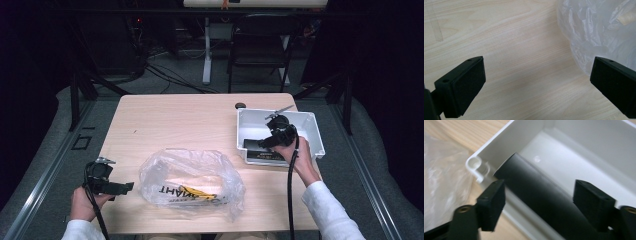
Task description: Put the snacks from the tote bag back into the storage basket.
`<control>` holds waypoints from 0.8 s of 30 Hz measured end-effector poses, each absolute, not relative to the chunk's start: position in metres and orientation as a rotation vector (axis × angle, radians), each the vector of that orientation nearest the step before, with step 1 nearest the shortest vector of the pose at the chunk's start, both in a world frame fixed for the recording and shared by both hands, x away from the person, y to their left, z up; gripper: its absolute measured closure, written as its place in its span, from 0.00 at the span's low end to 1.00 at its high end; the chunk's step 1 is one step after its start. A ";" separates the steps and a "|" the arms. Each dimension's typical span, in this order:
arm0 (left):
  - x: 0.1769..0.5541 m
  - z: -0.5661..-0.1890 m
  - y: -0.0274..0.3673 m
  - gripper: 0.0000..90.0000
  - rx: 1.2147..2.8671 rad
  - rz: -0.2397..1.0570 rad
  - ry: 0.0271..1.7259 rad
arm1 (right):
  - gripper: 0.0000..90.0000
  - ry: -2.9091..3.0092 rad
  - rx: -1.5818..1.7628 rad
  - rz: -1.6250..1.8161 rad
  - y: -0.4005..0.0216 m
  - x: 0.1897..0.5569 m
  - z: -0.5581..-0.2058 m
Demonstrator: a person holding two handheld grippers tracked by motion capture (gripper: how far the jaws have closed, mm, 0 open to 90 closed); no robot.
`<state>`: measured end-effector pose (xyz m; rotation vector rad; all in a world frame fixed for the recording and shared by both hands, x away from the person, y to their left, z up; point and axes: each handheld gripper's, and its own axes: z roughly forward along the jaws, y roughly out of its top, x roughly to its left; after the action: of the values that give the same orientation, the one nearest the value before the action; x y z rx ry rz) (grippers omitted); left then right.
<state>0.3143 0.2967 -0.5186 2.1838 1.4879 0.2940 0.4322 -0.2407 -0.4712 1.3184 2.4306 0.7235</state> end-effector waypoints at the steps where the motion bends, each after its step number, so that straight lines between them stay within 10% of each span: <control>1: 0.314 -0.518 0.297 0.00 2.184 0.294 1.488 | 0.20 2.426 1.322 0.728 -0.242 0.427 -0.470; 24: 0.315 -0.519 0.295 0.00 2.191 0.294 1.477 | 0.15 2.488 1.212 0.759 -0.246 0.317 -0.485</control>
<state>0.3146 0.2950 -0.5185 2.1914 1.4773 0.2936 0.3170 -0.2461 -0.4852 1.2125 2.4881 0.7591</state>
